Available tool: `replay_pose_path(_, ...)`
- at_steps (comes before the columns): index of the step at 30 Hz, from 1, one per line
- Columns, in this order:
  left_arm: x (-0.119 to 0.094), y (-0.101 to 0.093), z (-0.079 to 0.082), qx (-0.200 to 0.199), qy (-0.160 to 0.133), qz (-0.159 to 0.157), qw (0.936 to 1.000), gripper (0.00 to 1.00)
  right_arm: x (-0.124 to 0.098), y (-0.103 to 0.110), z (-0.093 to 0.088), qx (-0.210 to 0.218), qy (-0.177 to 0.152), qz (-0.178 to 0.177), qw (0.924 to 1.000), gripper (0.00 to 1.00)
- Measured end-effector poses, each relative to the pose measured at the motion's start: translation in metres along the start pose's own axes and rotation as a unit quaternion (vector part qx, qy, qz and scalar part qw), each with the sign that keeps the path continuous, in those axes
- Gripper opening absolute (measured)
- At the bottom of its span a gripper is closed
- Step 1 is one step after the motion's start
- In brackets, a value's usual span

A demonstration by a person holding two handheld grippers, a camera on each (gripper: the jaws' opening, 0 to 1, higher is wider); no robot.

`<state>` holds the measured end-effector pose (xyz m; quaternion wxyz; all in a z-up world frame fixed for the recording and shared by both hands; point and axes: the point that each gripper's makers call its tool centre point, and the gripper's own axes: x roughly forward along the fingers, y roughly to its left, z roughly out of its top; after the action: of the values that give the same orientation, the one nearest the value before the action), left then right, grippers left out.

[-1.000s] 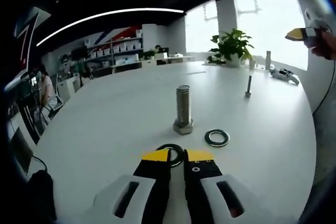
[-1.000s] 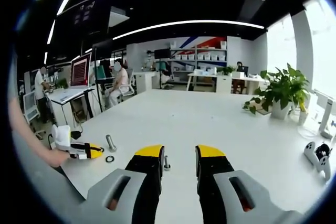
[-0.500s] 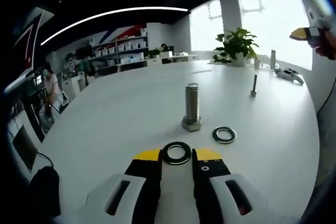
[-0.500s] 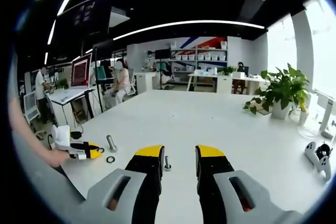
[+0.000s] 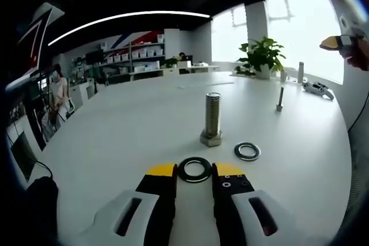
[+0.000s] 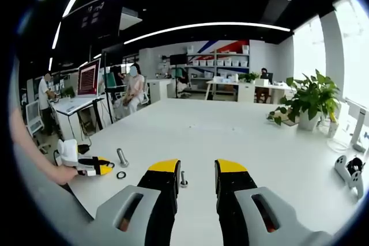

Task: Place the washer onto the threaded stud by aligning its center hole with the stud, sliding it down to the base, and recovering from edge contact or off-axis alignment until the washer reaches the visible bottom stop.

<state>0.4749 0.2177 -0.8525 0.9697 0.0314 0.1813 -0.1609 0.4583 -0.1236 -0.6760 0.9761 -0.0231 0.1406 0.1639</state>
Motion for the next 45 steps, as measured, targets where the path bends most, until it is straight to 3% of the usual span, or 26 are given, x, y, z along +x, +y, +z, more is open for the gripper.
replay_pose_path(13,0.005,-0.013,0.002,0.008,0.003,-0.024,0.9997,0.22,0.001,-0.002,-0.001,-0.001,0.002,0.000,1.0000,0.26)
replay_pose_path(29,0.008,-0.013,0.003,0.009,-0.011,-0.023,0.9996,0.23,0.002,-0.005,-0.003,0.000,0.003,-0.001,1.0000,0.26)
replay_pose_path(45,0.006,-0.013,0.003,0.006,0.003,-0.025,0.9997,0.22,0.002,-0.003,-0.003,-0.005,0.005,0.000,1.0000,0.26)
